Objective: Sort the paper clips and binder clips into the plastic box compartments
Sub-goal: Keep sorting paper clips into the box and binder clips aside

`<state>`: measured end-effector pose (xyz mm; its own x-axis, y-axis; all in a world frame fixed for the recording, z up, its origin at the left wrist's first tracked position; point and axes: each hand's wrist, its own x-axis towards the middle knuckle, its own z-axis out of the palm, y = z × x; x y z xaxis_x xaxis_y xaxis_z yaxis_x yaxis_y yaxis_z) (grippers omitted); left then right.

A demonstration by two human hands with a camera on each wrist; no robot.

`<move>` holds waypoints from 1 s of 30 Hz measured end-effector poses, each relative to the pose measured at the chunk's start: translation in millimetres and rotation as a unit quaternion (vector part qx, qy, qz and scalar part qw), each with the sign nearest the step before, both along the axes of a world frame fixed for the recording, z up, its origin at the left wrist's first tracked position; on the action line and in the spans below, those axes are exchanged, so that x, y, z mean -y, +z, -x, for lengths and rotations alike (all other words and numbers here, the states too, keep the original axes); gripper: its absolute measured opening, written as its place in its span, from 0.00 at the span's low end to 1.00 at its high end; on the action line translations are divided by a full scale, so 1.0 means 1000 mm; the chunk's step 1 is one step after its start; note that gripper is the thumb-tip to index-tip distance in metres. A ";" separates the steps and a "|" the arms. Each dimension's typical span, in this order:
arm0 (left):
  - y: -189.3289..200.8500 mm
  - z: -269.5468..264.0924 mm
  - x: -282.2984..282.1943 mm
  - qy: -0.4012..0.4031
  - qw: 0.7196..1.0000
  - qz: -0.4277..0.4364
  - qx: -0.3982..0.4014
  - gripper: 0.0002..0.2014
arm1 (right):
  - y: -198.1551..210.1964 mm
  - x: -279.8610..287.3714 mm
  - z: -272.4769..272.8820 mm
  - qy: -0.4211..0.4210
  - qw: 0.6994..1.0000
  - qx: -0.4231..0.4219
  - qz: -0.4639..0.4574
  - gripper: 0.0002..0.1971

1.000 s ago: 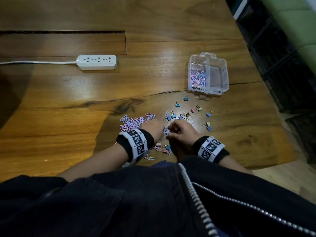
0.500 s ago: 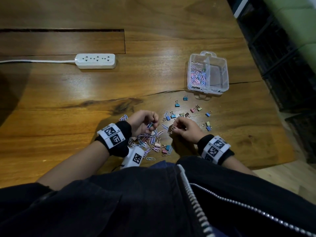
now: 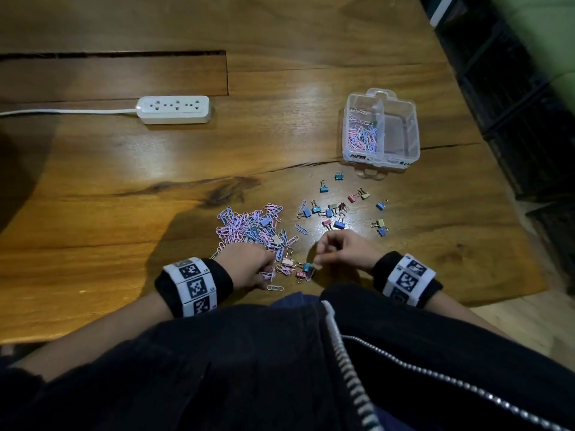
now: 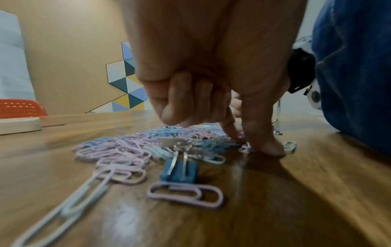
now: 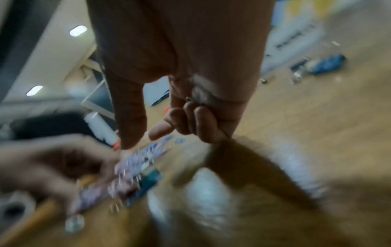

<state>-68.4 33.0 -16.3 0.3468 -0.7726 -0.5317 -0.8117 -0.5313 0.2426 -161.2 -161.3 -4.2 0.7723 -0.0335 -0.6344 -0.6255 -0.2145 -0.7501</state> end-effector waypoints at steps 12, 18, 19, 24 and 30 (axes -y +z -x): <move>0.000 -0.020 -0.003 0.324 0.859 0.160 -0.362 0.09 | -0.024 -0.015 0.001 0.221 0.932 0.087 0.275 0.08; 0.009 -0.022 0.000 0.389 0.686 0.217 -0.575 0.14 | -0.010 -0.003 -0.002 0.081 0.981 0.044 0.173 0.11; 0.011 -0.021 0.001 0.384 0.700 0.208 -0.564 0.13 | -0.008 0.001 -0.003 0.023 0.992 0.046 0.118 0.10; 0.009 -0.008 0.004 0.217 0.936 0.121 -0.251 0.15 | 0.001 0.012 -0.017 -0.192 0.970 0.023 -0.148 0.13; 0.001 0.007 0.015 0.010 0.998 0.043 0.045 0.28 | 0.003 -0.008 -0.034 -0.187 0.975 0.006 -0.121 0.13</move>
<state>-75.3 18.5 -15.7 0.4063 -0.8063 -0.4299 -0.8213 -0.5285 0.2149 -127.2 -153.6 -1.0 0.7420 -0.1655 -0.6496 -0.6168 0.2110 -0.7583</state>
